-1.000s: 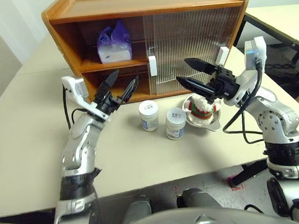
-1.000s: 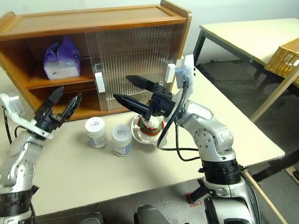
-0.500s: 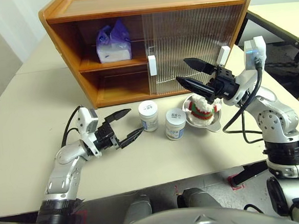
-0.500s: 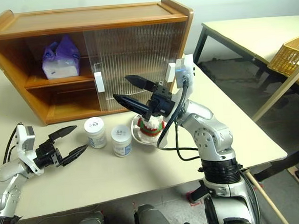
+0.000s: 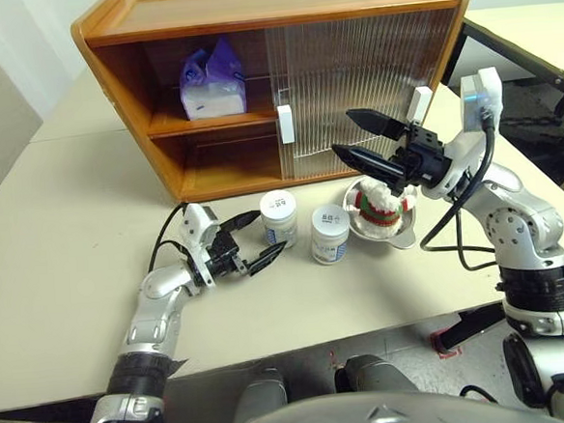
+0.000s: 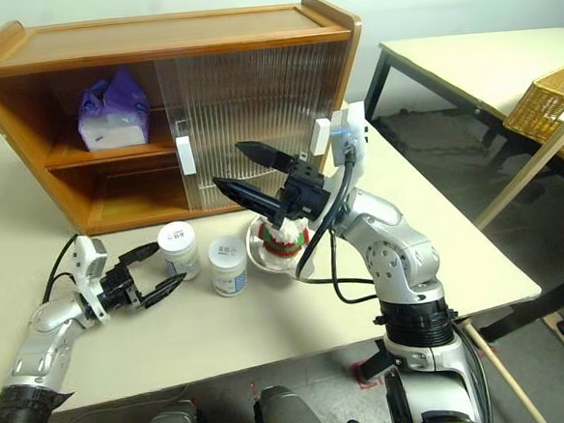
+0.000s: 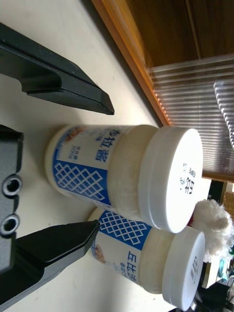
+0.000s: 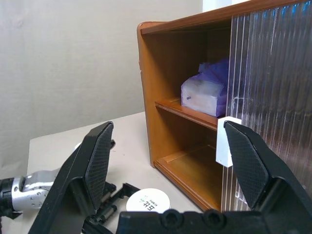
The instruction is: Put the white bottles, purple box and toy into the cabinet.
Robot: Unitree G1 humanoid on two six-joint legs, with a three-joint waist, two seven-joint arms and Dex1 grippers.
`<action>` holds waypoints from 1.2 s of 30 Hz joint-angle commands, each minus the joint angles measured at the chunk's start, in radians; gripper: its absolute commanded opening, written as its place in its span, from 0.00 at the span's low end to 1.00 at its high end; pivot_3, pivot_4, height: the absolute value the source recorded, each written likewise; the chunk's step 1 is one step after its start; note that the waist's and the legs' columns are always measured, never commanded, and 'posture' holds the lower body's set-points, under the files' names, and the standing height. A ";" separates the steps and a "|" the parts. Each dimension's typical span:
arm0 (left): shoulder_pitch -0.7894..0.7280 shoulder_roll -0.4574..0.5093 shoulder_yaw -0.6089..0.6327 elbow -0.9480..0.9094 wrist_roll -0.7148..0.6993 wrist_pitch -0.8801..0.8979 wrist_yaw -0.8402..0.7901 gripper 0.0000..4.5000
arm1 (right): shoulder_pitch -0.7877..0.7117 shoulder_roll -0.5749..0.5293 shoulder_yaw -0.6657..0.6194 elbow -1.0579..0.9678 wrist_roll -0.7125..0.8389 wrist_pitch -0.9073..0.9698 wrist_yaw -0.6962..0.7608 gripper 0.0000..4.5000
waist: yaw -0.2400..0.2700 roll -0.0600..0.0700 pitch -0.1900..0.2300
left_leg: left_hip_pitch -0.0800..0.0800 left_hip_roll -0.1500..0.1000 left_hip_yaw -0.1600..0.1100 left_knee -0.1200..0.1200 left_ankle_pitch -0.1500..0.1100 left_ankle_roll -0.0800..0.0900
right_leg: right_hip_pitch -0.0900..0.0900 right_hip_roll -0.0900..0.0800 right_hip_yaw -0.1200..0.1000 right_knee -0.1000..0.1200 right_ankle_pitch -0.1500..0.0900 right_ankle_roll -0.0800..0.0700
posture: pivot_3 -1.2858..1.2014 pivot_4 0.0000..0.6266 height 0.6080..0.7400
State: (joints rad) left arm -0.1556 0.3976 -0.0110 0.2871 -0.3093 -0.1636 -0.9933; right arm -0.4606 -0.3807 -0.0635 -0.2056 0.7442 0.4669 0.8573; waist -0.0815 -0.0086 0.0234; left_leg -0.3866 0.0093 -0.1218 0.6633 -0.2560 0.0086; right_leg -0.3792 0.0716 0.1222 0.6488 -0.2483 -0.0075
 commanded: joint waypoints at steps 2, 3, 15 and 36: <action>-0.035 -0.040 -0.025 0.053 0.027 -0.033 0.014 0.99 | -0.004 -0.009 -0.002 -0.017 -0.002 0.010 -0.008 1.00 | -0.001 0.000 0.000 | 0.000 0.000 0.000 0.000 0.000 0.000 | 0.000 0.000 0.000 0.000 0.000 0.002 | 0.46 0.04 1.00; -0.038 -0.046 -0.027 0.060 0.029 -0.036 0.015 0.99 | -0.003 -0.009 -0.002 -0.019 -0.001 0.010 -0.008 1.00 | -0.002 0.000 0.000 | 0.000 0.000 0.000 0.000 0.000 0.000 | 0.000 0.000 0.000 0.000 0.000 0.003 | 0.46 0.04 1.00; -0.033 -0.050 -0.008 0.106 0.036 -0.052 0.029 0.85 | 0.000 -0.011 -0.004 -0.021 -0.002 0.007 -0.014 1.00 | -0.007 0.000 0.000 | 0.000 0.000 0.000 0.000 0.001 0.001 | 0.001 0.000 0.000 0.000 -0.002 0.012 | 0.46 0.04 1.00; -0.188 -0.127 0.120 0.133 0.018 -0.022 0.332 0.68 | -0.003 -0.015 0.000 -0.015 -0.001 0.011 -0.008 1.00 | -0.003 0.000 0.000 | 0.003 -0.002 0.001 0.001 0.003 0.001 | 0.004 0.001 0.001 0.000 -0.002 0.014 | 0.46 0.05 1.00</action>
State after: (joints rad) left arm -0.3273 0.2765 0.1032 0.3971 -0.3058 -0.1890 -0.6808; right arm -0.4588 -0.3908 -0.0632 -0.2217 0.7446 0.4690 0.8476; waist -0.0849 -0.0088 0.0238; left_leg -0.3828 0.0071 -0.1209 0.6639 -0.2528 0.0093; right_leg -0.3742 0.0720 0.1228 0.6485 -0.2503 0.0077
